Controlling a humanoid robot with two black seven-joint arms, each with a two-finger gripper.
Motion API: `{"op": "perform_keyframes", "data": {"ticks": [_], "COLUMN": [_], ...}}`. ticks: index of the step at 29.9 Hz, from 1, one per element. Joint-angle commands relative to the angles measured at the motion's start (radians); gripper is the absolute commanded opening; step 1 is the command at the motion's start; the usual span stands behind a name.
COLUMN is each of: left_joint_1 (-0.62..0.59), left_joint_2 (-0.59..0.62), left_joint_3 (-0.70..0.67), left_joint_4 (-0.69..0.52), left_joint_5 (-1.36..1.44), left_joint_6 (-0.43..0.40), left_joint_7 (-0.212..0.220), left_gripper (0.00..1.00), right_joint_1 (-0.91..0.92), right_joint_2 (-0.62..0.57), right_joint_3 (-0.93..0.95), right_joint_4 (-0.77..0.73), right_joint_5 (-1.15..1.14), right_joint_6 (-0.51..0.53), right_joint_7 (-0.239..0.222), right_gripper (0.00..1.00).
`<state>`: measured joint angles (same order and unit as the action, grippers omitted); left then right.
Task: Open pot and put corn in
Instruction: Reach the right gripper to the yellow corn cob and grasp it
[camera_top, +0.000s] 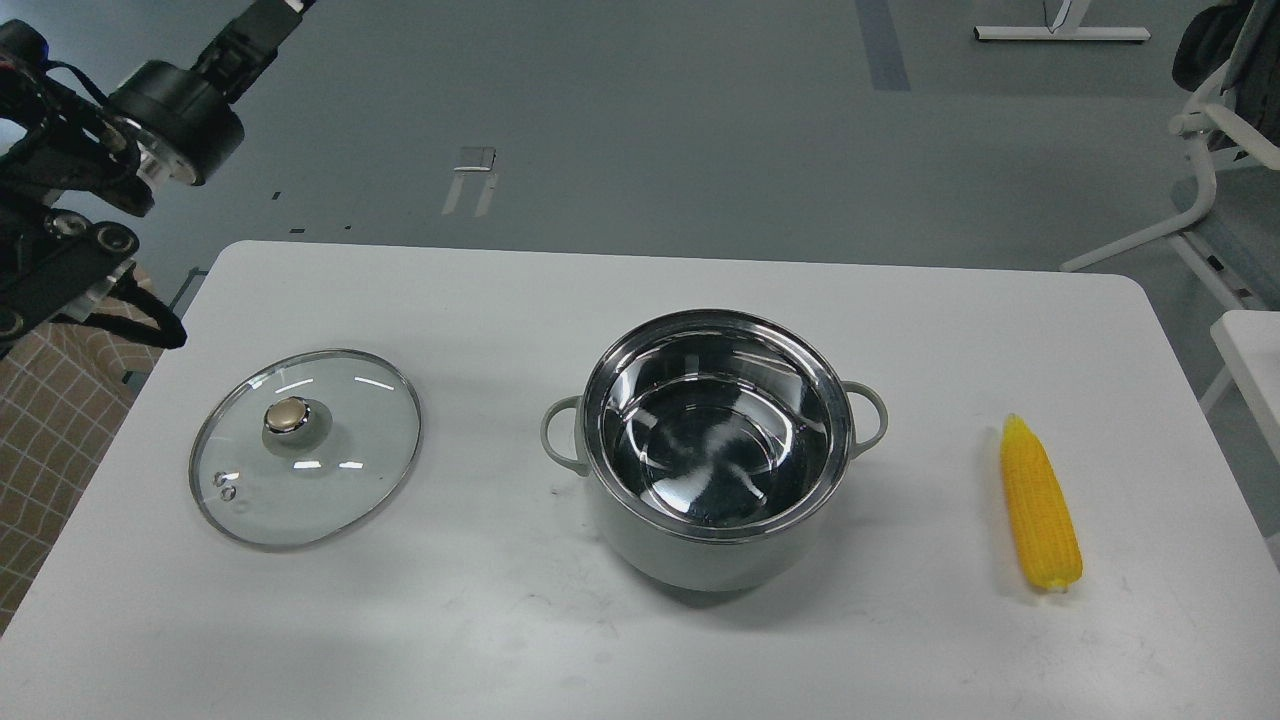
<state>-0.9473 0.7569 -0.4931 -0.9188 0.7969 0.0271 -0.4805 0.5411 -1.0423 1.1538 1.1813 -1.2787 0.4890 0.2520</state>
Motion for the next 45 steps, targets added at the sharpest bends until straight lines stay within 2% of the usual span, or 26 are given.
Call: {"op": "perform_keyframes", "data": {"ticks": [1,7,10,14,17,19,21,26,32,33,42,45], "left_joint_1": [-0.041,-0.031,-0.027,-0.024,-0.022,-0.019,-0.015,-0.011,-0.010,-0.010,-0.007,-0.005], "left_joint_2": [-0.040,-0.073,-0.074,-0.076,-0.080,-0.080,-0.080,-0.080,-0.080,-0.080,-0.080,-0.080], "left_joint_3": [-0.044,-0.148,-0.180,-0.213,-0.213,-0.213,-0.214,-0.213,-0.213,-0.213,-0.213,-0.213], "left_joint_4": [0.075,0.123,0.123,0.120,0.120,0.117,0.115,0.115,0.115,0.115,0.116,0.116], "left_joint_5": [-0.316,-0.565,-0.573,-0.576,-0.576,-0.574,-0.574,-0.574,-0.574,-0.574,-0.573,-0.573], "left_joint_6": [-0.155,-0.375,-0.437,-0.443,-0.443,-0.444,-0.444,-0.435,-0.434,-0.432,-0.432,-0.434], "left_joint_7": [0.005,0.014,0.022,0.022,0.022,0.022,0.020,0.019,0.017,0.017,0.014,0.014], "left_gripper": [0.85,0.96,0.96,0.96,0.96,0.96,0.96,0.96,0.96,0.96,0.96,0.96], "right_joint_1": [-0.082,-0.205,-0.230,-0.248,-0.248,-0.250,-0.250,-0.256,-0.280,-0.285,-0.297,-0.297], "right_joint_2": [0.014,0.083,0.116,0.166,0.183,0.197,0.212,0.238,0.263,0.265,0.283,0.285], "right_joint_3": [-0.002,-0.028,-0.071,-0.161,-0.210,-0.258,-0.287,-0.316,-0.325,-0.325,-0.338,-0.339], "right_joint_4": [0.047,0.064,0.063,0.073,0.098,0.112,0.116,0.118,0.119,0.124,0.126,0.124], "right_joint_5": [-0.222,-0.387,-0.433,-0.442,-0.442,-0.444,-0.447,-0.447,-0.445,-0.445,-0.449,-0.461], "right_joint_6": [0.000,0.000,-0.035,-0.082,-0.110,-0.136,-0.161,-0.194,-0.194,-0.194,-0.194,-0.194], "right_joint_7": [-0.002,-0.013,-0.025,-0.034,-0.083,-0.146,-0.189,-0.227,-0.231,-0.231,-0.229,-0.232], "right_gripper": [1.00,1.00,1.00,1.00,1.00,1.00,1.00,1.00,0.92,0.89,0.86,0.79]}}
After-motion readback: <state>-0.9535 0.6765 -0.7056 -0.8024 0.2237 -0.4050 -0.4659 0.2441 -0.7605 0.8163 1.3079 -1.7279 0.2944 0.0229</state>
